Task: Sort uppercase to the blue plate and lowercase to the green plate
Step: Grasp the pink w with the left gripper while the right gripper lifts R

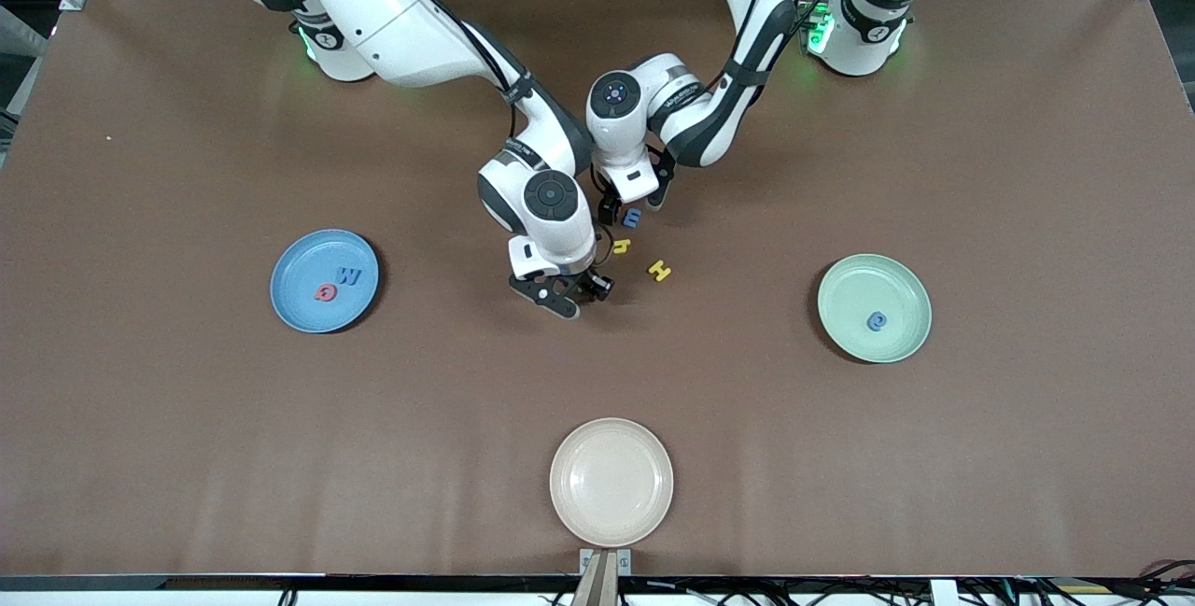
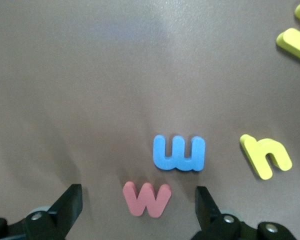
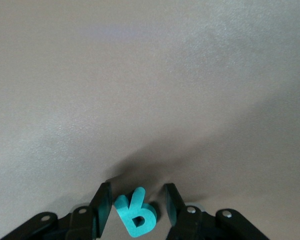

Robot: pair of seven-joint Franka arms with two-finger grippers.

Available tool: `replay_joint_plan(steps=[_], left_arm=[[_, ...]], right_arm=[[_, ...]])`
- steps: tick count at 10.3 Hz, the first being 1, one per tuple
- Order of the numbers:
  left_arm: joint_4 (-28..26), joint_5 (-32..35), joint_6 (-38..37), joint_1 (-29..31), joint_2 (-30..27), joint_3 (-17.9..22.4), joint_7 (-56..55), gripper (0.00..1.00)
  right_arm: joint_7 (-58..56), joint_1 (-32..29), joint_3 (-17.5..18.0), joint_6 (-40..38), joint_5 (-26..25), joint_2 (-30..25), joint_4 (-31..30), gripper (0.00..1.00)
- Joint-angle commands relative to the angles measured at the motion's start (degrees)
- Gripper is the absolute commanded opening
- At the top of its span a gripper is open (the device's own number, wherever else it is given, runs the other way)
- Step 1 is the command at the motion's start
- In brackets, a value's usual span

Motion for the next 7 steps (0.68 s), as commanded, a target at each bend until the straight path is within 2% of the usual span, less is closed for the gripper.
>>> replay_joint_plan(steps=[1, 3, 5, 7], left_arm=[[0.19, 1.49, 0.66, 0.51, 0.44, 0.14, 0.09, 1.0], [0.28, 1.49, 0.66, 0.42, 0.36, 0.14, 0.18, 1.0], [0.45, 1.49, 0.66, 0.33, 0.44, 0.14, 0.09, 1.0], [0.36, 1.49, 1.36, 0.25, 0.62, 0.14, 0.09, 1.0]], right_arm=[[0.58, 0.71, 0.17, 1.38, 1.25, 1.07, 0.87, 0.43], [0.49, 0.71, 0.26, 1.38, 1.25, 1.07, 0.87, 0.3], [-0.47, 0.8, 0.26, 1.38, 1.25, 1.07, 0.78, 0.23], [-3.1, 0.71, 0.26, 1.21, 1.25, 0.81, 0.78, 0.2]])
